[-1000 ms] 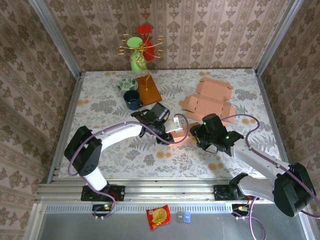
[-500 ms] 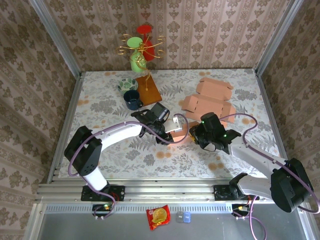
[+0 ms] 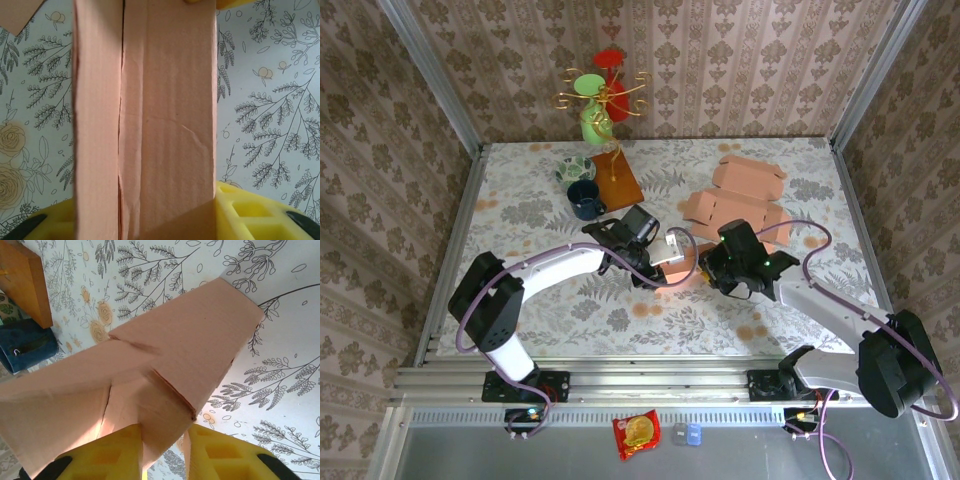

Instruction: Fold the paper box

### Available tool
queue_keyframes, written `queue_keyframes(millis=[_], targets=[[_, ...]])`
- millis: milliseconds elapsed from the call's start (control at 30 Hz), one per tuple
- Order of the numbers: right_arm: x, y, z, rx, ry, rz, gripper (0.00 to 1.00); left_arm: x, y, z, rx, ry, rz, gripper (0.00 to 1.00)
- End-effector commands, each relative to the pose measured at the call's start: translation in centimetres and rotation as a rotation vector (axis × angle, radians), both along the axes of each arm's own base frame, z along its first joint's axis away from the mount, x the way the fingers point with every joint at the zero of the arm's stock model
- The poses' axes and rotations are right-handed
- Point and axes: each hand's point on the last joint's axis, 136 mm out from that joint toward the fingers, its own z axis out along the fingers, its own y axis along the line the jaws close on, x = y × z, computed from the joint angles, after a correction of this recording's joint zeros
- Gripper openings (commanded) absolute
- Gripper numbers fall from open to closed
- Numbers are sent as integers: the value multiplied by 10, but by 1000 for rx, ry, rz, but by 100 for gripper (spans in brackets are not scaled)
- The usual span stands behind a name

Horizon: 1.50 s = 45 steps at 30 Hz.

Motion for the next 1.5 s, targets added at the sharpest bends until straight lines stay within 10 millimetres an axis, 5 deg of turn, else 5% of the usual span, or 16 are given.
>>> queue_keyframes(millis=[0,233,333,533,667,867,1233,1467], targets=[[-1,0,20,-73,-48,102,37,-4,1,6,-21,11,-13,32],[9,-19,87,-215,-365,382,41,-7,16,12,-24,7,-42,32],[4,-33,96,-275,-460,533,41,-11,26,15,-28,24,-65,32],[-10,-35,79,-336,-388,801,39,-13,43,13,-22,54,-89,32],[-2,-36,74,-406,-392,856,44,-12,48,13,-30,61,-92,32],[7,-11,59,-474,-359,1000,44,-12,49,10,-31,71,-100,33],[21,1,42,-526,-337,1105,42,-11,50,7,-26,78,-98,33],[23,4,34,-523,-321,1113,31,-9,48,6,-27,82,-94,33]])
